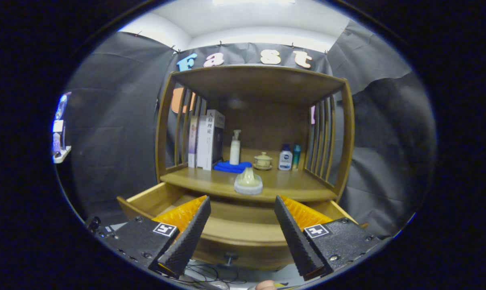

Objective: Pull open the drawer, take out the items inside it, and place them on the countertop above the cabinet.

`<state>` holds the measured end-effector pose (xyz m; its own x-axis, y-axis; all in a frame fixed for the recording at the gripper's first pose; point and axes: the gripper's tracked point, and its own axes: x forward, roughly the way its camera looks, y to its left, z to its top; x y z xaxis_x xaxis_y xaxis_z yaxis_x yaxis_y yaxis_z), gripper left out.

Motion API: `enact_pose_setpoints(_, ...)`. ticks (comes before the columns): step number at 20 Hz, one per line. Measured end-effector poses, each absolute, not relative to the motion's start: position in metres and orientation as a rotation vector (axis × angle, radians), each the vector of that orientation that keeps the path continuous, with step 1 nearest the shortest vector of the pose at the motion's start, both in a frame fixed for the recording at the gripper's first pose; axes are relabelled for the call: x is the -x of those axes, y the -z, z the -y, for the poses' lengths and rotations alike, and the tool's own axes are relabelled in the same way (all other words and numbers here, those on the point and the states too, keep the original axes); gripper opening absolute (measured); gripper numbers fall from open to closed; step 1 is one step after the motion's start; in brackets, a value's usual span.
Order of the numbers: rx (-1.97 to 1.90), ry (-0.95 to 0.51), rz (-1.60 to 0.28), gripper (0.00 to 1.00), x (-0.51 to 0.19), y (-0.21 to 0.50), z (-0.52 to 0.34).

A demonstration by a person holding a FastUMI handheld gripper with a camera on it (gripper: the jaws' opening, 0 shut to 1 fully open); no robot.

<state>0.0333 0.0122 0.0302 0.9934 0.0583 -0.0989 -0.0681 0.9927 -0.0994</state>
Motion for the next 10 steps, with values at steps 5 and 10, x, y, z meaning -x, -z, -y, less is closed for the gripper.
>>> enact_pose_setpoints(5, 0.068, -0.009, -0.113, 1.0, -0.013, 0.024, -0.012)
enact_pose_setpoints(10, 0.066, -0.006, -0.177, 1.0, -0.022, 0.068, -0.019)
